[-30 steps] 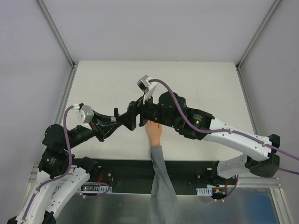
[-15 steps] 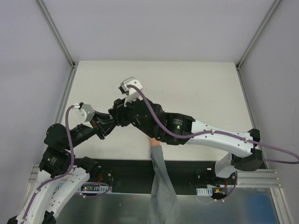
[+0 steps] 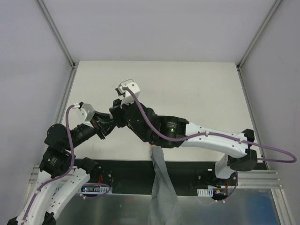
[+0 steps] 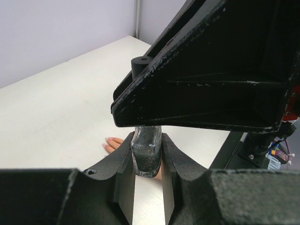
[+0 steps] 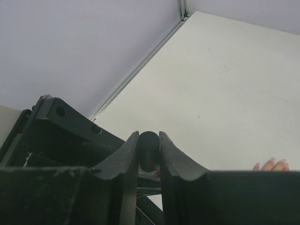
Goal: Paint the nails
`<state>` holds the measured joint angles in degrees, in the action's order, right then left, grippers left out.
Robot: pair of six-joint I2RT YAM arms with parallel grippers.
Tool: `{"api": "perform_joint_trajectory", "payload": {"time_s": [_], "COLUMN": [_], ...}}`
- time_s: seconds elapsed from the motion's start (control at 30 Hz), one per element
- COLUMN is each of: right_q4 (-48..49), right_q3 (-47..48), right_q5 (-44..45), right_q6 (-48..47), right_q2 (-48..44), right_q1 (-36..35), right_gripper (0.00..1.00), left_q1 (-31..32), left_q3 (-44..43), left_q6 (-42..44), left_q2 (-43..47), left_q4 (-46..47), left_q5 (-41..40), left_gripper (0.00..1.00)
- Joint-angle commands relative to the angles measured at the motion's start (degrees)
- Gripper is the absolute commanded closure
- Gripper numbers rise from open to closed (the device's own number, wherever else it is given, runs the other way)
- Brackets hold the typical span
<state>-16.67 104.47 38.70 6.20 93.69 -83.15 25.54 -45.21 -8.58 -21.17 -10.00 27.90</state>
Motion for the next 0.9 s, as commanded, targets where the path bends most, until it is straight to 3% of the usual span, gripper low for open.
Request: {"api": "perform_joint_trajectory", "payload": {"time_s": [0.0, 0.07, 0.1, 0.23, 0.37, 0.43, 0.47, 0.5, 0.53, 0.57, 0.63, 0.7, 0.73, 0.77, 0.8, 0.83, 0.87], "right_q4": [0.58, 0.93, 1.37, 4.00, 21.36, 29.47, 33.07, 42.15, 47.64, 52.82, 53.40, 60.93, 66.01, 79.46, 86.29, 92.54, 99.91], "right_q3": [1.71, 0.92, 0.57, -1.54, -19.08, -28.03, -30.44, -32.72, -35.88, -35.48, -31.63, -30.03, -29.24, -27.75, -26.52, -25.11, -22.40], "right_q5": [1.73, 1.47, 1.47, -3.78, -40.53, -50.95, -63.53, -70.71, -83.22, -87.52, -95.43, -98.54, -101.34, -102.23, -102.68, -103.03, -103.29], "right_q6": [1.80, 2.50, 2.50, -2.31, -5.58, -2.61, -1.20, 2.64, 4.68, 6.96, 11.54, 17.15, 27.62, 33.65, 39.45, 51.34, 54.42], "right_q2": [0.18, 0.18, 0.00, -1.22, -11.05, -14.13, -16.41, -17.04, -17.57, -16.88, -15.04, -11.53, -9.95, -7.75, -3.90, -1.52, 0.25], "right_q1": [0.01, 0.01, 0.18, 0.71, 7.46, 13.70, 15.72, 18.87, 19.60, 20.13, 20.66, 21.27, 21.63, 21.89, 22.33, 22.60, 22.95], "right_gripper": [0.81, 0.87, 1.00, 1.00, 1.00, 1.00, 1.00, 1.00, 1.00, 1.00, 1.00, 1.00, 1.00, 1.00, 1.00, 1.00, 1.00], "left_q1": [0.30, 0.39, 0.39, 0.30, 0.30, 0.30, 0.30, 0.30, 0.30, 0.30, 0.30, 0.30, 0.30, 0.39, 0.39, 0.30, 0.30], "left_q3": [-0.84, -0.84, -0.84, -1.46, -3.30, -2.61, -1.91, -1.20, -0.15, 0.38, 2.92, 5.38, 7.05, 7.33, 7.50, 7.51, 7.42], "left_q6": [-1.97, -2.58, -2.76, -4.51, -10.74, -13.20, -16.26, -18.12, -22.06, -23.83, -30.66, -35.43, -38.33, -39.05, -39.32, -39.15, -38.97], "left_q2": [-0.10, -0.19, -0.45, -1.41, -3.53, -3.27, -2.92, -2.65, -2.82, -3.17, -4.32, -4.93, -5.28, -5.63, -6.07, -6.25, -6.17], "left_q4": [2.27, 2.35, 2.35, 2.44, 3.40, 8.22, 10.07, 14.09, 19.09, 21.58, 30.68, 37.04, 41.16, 41.81, 41.99, 41.90, 41.38], "left_q5": [-0.48, -0.65, -0.57, 0.40, 8.62, 13.65, 16.02, 20.83, 22.79, 24.90, 28.69, 28.79, 28.70, 28.61, 28.09, 27.91, 27.39], "left_gripper": [1.00, 1.00, 1.00, 1.00, 1.00, 1.00, 1.00, 1.00, 1.00, 1.00, 1.00, 1.00, 1.00, 1.00, 1.00, 1.00, 1.00]}}
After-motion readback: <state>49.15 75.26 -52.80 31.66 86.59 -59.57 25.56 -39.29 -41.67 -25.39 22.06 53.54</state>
